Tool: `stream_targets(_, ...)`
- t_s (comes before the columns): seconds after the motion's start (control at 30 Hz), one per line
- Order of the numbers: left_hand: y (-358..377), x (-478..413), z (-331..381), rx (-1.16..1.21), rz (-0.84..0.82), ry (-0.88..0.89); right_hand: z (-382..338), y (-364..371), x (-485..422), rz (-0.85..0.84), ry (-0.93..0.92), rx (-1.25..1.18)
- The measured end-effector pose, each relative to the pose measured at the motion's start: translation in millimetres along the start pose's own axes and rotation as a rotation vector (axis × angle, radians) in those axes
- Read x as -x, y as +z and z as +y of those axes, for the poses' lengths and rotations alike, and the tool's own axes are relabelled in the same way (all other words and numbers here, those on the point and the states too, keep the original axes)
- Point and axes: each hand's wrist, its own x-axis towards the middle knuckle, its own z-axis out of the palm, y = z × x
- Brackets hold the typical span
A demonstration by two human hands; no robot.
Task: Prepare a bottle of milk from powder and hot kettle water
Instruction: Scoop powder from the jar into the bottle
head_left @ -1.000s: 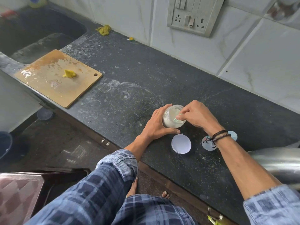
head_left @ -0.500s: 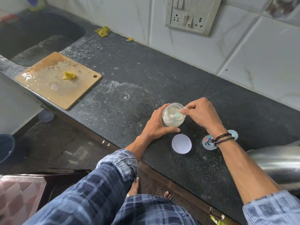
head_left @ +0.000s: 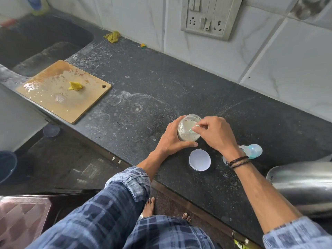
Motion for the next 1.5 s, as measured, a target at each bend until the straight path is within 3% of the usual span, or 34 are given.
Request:
stream_targets(0.3,-1.5,0.5,2.2,-0.002,0.002,0.003,4.9,7.0,5.5,0.095,-0.009,-0.061)
stream_targets(0.5,-3.0,0.9,2.0,0.007,-0.005,0.014,18.8,11.6,-0.6,0.084,0.232,-0.363)
stream_targets(0.7,-2.0,0.5,0.5,0.028,-0.018,0.005,27.2,12.9,-6.2,0.084,0.354,-0.435)
stream_targets(0.97,0.0,-1.3,-1.7,0.054,-0.017,-0.015,22.0,17.1,2.5,0.105,0.295,-0.406)
stream_targets(1.2,-1.0,-3.8,-2.1,0.070,-0.001,-0.018,19.0,22.5,13.0,0.287,0.389,-0.637)
stream_targets(1.5,-1.8,-4.4,0.8,0.073,-0.003,0.002,17.0,28.8,19.3,0.271,0.478,-0.703)
